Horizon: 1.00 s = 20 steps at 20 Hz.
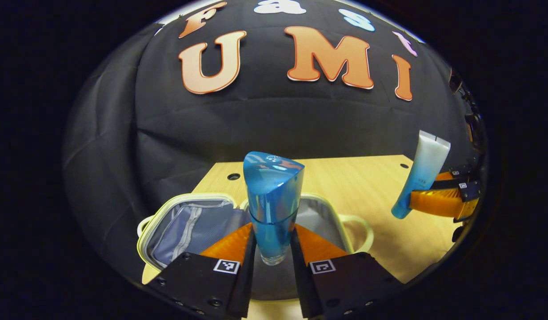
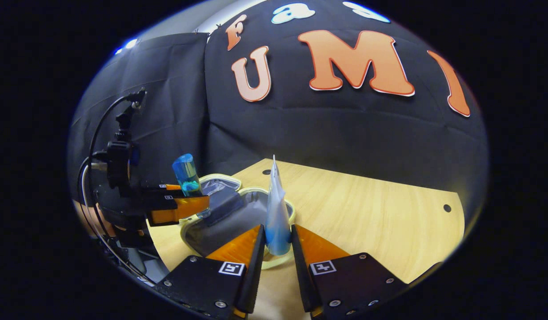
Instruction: First open the suitcase, pack the skin care products into it, and then close the suitcase.
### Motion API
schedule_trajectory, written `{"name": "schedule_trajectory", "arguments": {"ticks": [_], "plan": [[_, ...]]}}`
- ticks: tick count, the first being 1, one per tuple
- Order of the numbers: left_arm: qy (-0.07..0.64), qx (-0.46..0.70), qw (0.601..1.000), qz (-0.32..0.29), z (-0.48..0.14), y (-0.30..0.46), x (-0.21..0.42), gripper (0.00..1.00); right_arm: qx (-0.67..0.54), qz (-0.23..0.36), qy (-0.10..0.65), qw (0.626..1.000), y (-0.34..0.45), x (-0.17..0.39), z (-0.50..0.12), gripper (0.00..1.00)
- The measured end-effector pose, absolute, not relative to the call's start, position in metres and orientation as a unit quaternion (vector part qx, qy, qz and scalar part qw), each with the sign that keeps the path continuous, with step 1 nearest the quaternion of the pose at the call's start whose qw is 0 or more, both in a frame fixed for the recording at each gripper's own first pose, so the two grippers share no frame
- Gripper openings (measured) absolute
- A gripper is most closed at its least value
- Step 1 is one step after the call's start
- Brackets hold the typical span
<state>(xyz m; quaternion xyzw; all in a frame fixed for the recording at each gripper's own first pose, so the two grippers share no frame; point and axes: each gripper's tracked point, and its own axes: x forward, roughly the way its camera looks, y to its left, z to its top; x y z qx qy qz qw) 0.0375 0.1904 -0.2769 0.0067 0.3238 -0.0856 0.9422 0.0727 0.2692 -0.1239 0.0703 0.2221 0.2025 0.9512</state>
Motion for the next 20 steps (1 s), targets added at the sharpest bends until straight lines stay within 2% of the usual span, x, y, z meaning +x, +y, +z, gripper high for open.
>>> {"name": "schedule_trajectory", "arguments": {"ticks": [6, 13, 20], "plan": [[0.398, 0.0, 0.908, -0.129, -0.331, 0.204, 0.022, 0.42, 0.076, 0.205, 0.267, 0.938, 0.313, 0.075, -0.152, 0.4], [0.501, -0.009, 0.847, -0.176, -0.379, 0.194, 0.002, 0.43, 0.089, 0.197, 0.301, 0.929, 0.337, 0.076, -0.174, 0.4], [0.57, 0.005, 0.804, -0.169, -0.411, 0.188, 0.007, 0.42, 0.111, 0.201, 0.33, 0.916, 0.355, 0.078, -0.189, 0.4]]}}
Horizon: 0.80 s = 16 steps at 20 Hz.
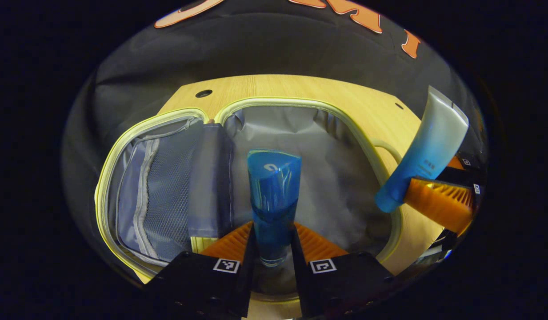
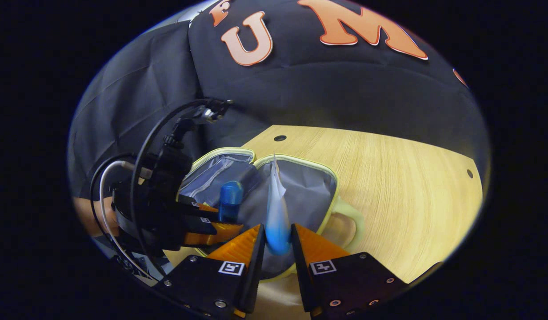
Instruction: First open the suitcase, pack the skin care products into it, and then close the suitcase.
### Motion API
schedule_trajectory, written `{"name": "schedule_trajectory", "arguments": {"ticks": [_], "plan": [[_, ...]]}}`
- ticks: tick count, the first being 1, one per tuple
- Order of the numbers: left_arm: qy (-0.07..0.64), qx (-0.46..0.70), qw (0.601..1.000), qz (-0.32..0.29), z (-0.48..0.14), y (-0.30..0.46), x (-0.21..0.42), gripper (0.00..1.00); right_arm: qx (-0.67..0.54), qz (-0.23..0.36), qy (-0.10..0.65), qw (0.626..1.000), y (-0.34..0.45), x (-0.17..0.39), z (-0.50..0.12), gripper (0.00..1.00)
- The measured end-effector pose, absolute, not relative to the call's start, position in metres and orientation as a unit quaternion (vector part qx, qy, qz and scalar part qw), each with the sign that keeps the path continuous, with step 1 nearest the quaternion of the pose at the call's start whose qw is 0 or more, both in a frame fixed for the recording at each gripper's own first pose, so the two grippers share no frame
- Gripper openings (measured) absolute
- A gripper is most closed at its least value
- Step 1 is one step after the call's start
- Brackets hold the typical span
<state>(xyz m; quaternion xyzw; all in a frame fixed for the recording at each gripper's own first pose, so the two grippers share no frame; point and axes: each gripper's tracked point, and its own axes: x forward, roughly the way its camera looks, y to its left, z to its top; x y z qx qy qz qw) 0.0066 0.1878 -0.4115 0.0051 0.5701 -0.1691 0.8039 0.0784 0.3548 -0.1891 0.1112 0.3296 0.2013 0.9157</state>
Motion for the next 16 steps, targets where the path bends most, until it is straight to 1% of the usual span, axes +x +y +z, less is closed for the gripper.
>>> {"name": "schedule_trajectory", "arguments": {"ticks": [4, 7, 9, 10, 11, 12, 13, 14, 15, 16], "plan": [[0.591, 0.003, 0.791, -0.157, -0.427, 0.183, 0.006, 0.43, 0.117, 0.198, 0.342, 0.911, 0.357, 0.08, -0.197, 0.4], [0.594, 0.007, 0.793, -0.135, -0.43, 0.187, 0.008, 0.43, 0.12, 0.197, 0.352, 0.907, 0.358, 0.083, -0.203, 0.4], [0.591, 0.003, 0.794, -0.141, -0.427, 0.186, 0.009, 0.45, 0.132, 0.197, 0.351, 0.906, 0.359, 0.087, -0.201, 0.4], [0.585, -0.003, 0.798, -0.143, -0.423, 0.185, 0.01, 0.45, 0.135, 0.196, 0.353, 0.905, 0.36, 0.089, -0.205, 0.33], [0.583, -0.007, 0.8, -0.141, -0.422, 0.186, 0.01, 0.48, 0.132, 0.195, 0.362, 0.902, 0.361, 0.088, -0.211, 0.32], [0.578, -0.012, 0.804, -0.136, -0.419, 0.189, 0.012, 0.45, 0.13, 0.195, 0.37, 0.899, 0.361, 0.086, -0.218, 0.39], [0.572, -0.019, 0.809, -0.135, -0.415, 0.19, 0.015, 0.41, 0.126, 0.192, 0.376, 0.898, 0.361, 0.085, -0.223, 0.37], [0.569, -0.031, 0.81, -0.138, -0.411, 0.189, 0.015, 0.45, 0.126, 0.195, 0.381, 0.895, 0.365, 0.084, -0.225, 0.37], [0.564, -0.04, 0.813, -0.139, -0.405, 0.19, 0.016, 0.47, 0.127, 0.196, 0.381, 0.895, 0.367, 0.084, -0.225, 0.26], [0.56, -0.04, 0.816, -0.14, -0.401, 0.192, 0.016, 0.49, 0.126, 0.198, 0.382, 0.894, 0.368, 0.084, -0.225, 0.35]]}}
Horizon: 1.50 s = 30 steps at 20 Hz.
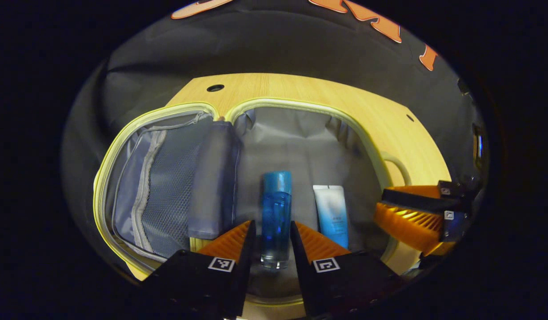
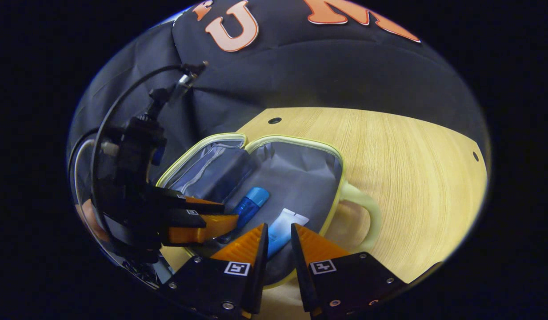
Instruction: First open the suitcase, pack the skin care products into it, and then close the suitcase.
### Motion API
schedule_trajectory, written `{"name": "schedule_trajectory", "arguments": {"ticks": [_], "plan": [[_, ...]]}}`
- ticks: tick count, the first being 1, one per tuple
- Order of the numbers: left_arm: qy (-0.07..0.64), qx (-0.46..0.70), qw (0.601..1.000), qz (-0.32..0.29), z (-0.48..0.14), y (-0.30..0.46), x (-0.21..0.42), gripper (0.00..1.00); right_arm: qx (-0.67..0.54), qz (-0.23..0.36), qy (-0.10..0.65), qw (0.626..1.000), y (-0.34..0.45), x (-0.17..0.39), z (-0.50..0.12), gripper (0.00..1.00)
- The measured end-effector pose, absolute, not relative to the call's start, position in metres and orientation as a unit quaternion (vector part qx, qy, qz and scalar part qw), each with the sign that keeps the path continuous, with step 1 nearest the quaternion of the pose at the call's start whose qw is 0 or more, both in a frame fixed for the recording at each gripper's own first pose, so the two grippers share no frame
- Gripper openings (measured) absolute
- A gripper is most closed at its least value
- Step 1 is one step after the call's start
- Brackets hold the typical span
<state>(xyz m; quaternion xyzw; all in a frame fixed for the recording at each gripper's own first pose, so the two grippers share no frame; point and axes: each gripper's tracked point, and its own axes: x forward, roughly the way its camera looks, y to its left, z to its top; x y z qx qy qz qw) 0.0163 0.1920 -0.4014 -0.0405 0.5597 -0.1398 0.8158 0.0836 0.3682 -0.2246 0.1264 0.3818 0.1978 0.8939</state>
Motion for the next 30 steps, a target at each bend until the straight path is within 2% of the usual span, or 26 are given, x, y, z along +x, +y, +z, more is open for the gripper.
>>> {"name": "schedule_trajectory", "arguments": {"ticks": [1, 2, 3, 5, 6, 7, 8, 9, 11, 12, 13, 17, 25, 30], "plan": [[0.556, -0.044, 0.817, -0.145, -0.398, 0.192, 0.015, 0.51, 0.125, 0.198, 0.382, 0.894, 0.37, 0.082, -0.225, 0.34], [0.549, -0.054, 0.82, -0.153, -0.392, 0.188, 0.015, 0.56, 0.124, 0.196, 0.382, 0.894, 0.369, 0.08, -0.224, 0.45], [0.543, -0.059, 0.823, -0.157, -0.387, 0.188, 0.014, 0.62, 0.125, 0.194, 0.379, 0.896, 0.367, 0.081, -0.222, 0.34], [0.523, -0.047, 0.837, -0.155, -0.379, 0.196, 0.018, 0.78, 0.126, 0.185, 0.368, 0.902, 0.361, 0.084, -0.213, 0.34], [0.512, -0.043, 0.845, -0.151, -0.372, 0.202, 0.021, 0.78, 0.126, 0.176, 0.362, 0.907, 0.356, 0.086, -0.209, 0.34], [0.502, -0.042, 0.852, -0.145, -0.364, 0.208, 0.025, 0.78, 0.128, 0.17, 0.357, 0.91, 0.351, 0.088, -0.203, 0.24], [0.49, -0.05, 0.859, -0.142, -0.355, 0.215, 0.029, 0.78, 0.129, 0.162, 0.351, 0.913, 0.347, 0.088, -0.2, 0.39], [0.478, -0.054, 0.866, -0.132, -0.35, 0.226, 0.033, 0.87, 0.13, 0.154, 0.345, 0.917, 0.341, 0.091, -0.195, 0.46], [0.46, -0.058, 0.88, -0.106, -0.339, 0.255, 0.043, 0.97, 0.134, 0.139, 0.33, 0.924, 0.33, 0.095, -0.182, 0.57], [0.453, -0.06, 0.885, -0.092, -0.334, 0.271, 0.047, 0.98, 0.136, 0.129, 0.324, 0.927, 0.326, 0.098, -0.177, 0.6], [0.444, -0.064, 0.89, -0.081, -0.327, 0.286, 0.049, 0.98, 0.138, 0.119, 0.316, 0.931, 0.319, 0.101, -0.172, 0.69], [0.427, -0.087, 0.9, -0.021, -0.328, 0.354, 0.058, 0.97, 0.139, 0.079, 0.293, 0.943, 0.294, 0.111, -0.155, 0.84], [0.41, -0.163, 0.893, 0.092, -0.348, 0.476, 0.07, 0.97, 0.111, 0.024, 0.247, 0.962, 0.253, 0.128, -0.108, 0.91], [0.422, -0.241, 0.864, 0.134, -0.382, 0.53, 0.072, 0.99, 0.084, 0.002, 0.221, 0.972, 0.238, 0.135, -0.08, 0.92]]}}
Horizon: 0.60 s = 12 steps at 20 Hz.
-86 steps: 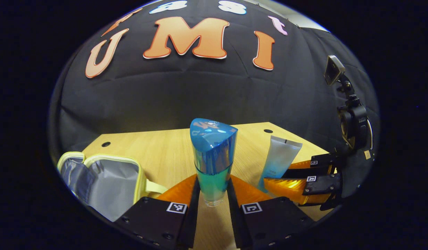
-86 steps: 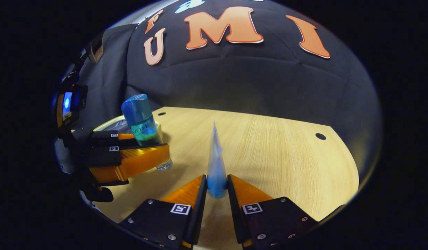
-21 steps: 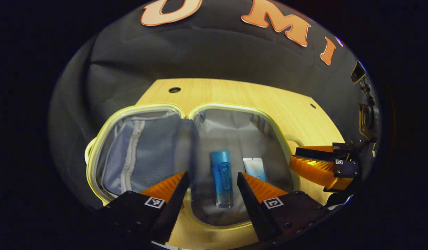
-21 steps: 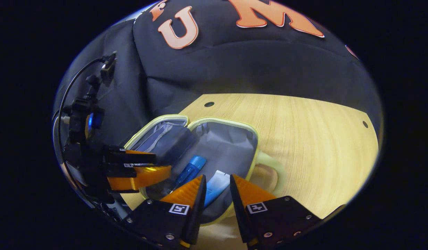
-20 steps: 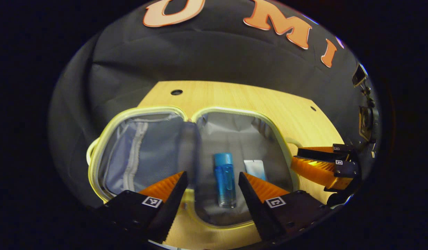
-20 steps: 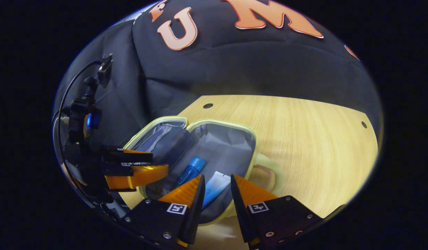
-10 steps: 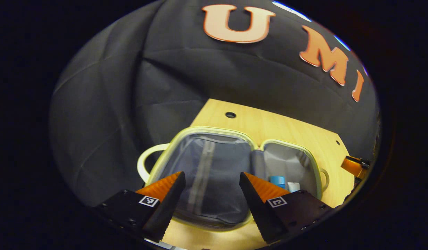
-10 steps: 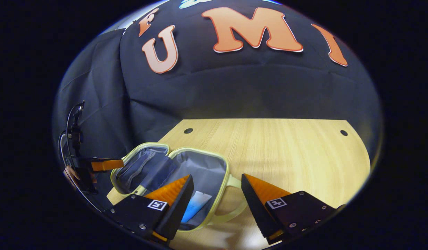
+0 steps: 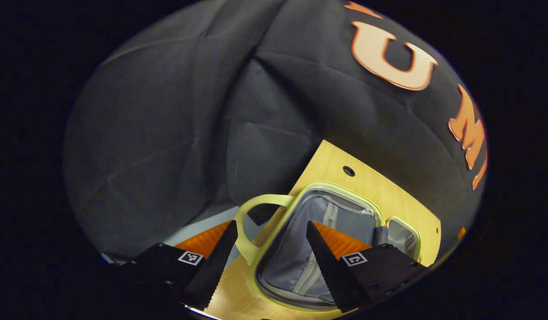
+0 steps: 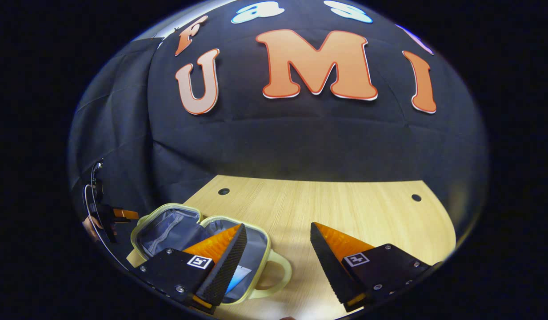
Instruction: First open the suitcase, pack the skin care products into it, and then close the suitcase.
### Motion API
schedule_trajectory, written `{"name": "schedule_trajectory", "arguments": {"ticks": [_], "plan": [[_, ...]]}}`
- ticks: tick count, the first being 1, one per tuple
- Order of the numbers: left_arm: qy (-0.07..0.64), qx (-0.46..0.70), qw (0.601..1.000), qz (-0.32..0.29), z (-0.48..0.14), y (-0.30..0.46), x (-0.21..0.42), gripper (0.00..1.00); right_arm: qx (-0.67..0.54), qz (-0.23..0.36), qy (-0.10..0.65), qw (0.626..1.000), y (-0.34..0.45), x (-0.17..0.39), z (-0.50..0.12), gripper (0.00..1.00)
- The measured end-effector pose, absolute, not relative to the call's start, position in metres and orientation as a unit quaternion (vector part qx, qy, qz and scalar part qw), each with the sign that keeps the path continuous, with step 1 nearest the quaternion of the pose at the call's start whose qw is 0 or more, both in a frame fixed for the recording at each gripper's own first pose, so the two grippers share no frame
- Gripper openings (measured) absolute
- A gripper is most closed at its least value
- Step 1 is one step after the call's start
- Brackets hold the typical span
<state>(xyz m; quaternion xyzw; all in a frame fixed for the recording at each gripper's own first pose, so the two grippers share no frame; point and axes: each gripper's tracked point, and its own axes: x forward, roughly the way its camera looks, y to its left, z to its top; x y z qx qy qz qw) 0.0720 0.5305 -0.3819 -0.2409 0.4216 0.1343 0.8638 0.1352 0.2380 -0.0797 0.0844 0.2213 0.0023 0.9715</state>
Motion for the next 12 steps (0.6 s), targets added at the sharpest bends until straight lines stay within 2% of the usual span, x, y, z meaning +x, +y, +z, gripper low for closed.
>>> {"name": "schedule_trajectory", "arguments": {"ticks": [3, 7, 8, 9, 12], "plan": [[0.422, -0.304, 0.841, 0.148, -0.403, 0.553, 0.074, 0.97, 0.076, -0.006, 0.216, 0.973, 0.232, 0.134, -0.071, 0.92], [0.392, -0.446, 0.787, 0.168, -0.416, 0.569, 0.08, 0.96, 0.068, -0.017, 0.224, 0.972, 0.223, 0.13, -0.072, 0.92], [0.391, -0.461, 0.776, 0.178, -0.423, 0.576, 0.08, 0.99, 0.066, -0.019, 0.225, 0.972, 0.222, 0.129, -0.073, 0.92], [0.385, -0.478, 0.767, 0.187, -0.43, 0.579, 0.08, 0.94, 0.065, -0.02, 0.225, 0.972, 0.22, 0.128, -0.073, 0.92], [0.387, -0.519, 0.739, 0.186, -0.442, 0.571, 0.08, 0.96, 0.062, -0.02, 0.227, 0.972, 0.22, 0.128, -0.074, 0.92]]}}
